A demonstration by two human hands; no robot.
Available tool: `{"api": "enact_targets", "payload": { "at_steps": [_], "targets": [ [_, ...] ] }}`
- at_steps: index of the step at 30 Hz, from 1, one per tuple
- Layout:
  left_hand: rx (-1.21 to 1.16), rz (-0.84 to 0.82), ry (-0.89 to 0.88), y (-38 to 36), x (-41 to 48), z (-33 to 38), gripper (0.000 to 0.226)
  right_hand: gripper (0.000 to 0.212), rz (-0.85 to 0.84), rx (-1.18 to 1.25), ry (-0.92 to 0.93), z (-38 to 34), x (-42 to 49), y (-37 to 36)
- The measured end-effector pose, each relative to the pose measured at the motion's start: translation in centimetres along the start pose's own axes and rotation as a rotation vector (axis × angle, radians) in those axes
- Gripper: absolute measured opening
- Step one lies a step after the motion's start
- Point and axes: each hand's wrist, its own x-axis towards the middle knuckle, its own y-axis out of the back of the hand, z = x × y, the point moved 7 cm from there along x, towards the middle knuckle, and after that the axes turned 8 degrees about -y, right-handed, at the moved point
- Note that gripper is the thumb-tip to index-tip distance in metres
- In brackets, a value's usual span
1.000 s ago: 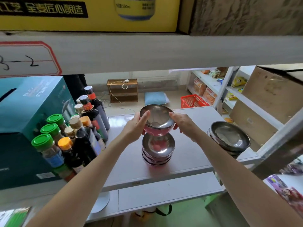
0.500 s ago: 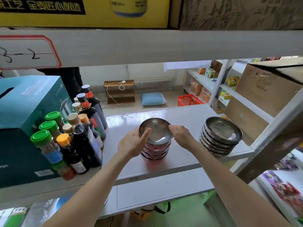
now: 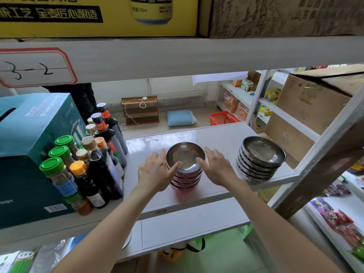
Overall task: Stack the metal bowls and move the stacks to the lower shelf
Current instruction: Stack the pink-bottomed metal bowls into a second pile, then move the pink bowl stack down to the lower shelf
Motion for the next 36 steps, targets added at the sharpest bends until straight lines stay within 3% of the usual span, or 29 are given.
{"api": "enact_targets", "payload": {
  "at_steps": [9, 16, 21, 28, 33, 36],
  "targets": [
    [0.264, 0.138, -0.162, 3.0, -3.4, 1.2, 0.087, 0.077, 0.229, -0.303, 0.111, 0.0, -4.6, 2.1],
    [0.305, 0.189, -0.218, 4.2, -6.4, 2.2, 0.085, 0.077, 0.279, -0.370, 0.121, 0.9, -8.0, 1.5],
    [0.305, 0.153, -0.218, 2.8, -8.5, 2.3, 0.084, 0.079, 0.224, -0.298, 0.044, 2.8, -9.5, -0.3],
    [0.140, 0.001, -0.102, -2.3, -9.6, 0.3, 0.089, 0.078, 0.066, 0.103, -0.106, 5.3, -9.7, -3.9],
    [-0.392, -0.149, 0.111, -7.7, -8.9, -1.4, 0.089, 0.074, -0.092, 0.611, -0.217, 5.7, -8.2, -6.6],
    [-0.668, -0.155, 0.213, -9.8, -7.5, -1.8, 0.080, 0.086, -0.181, 0.840, -0.267, 5.5, -6.8, -8.1]
  ]
}}
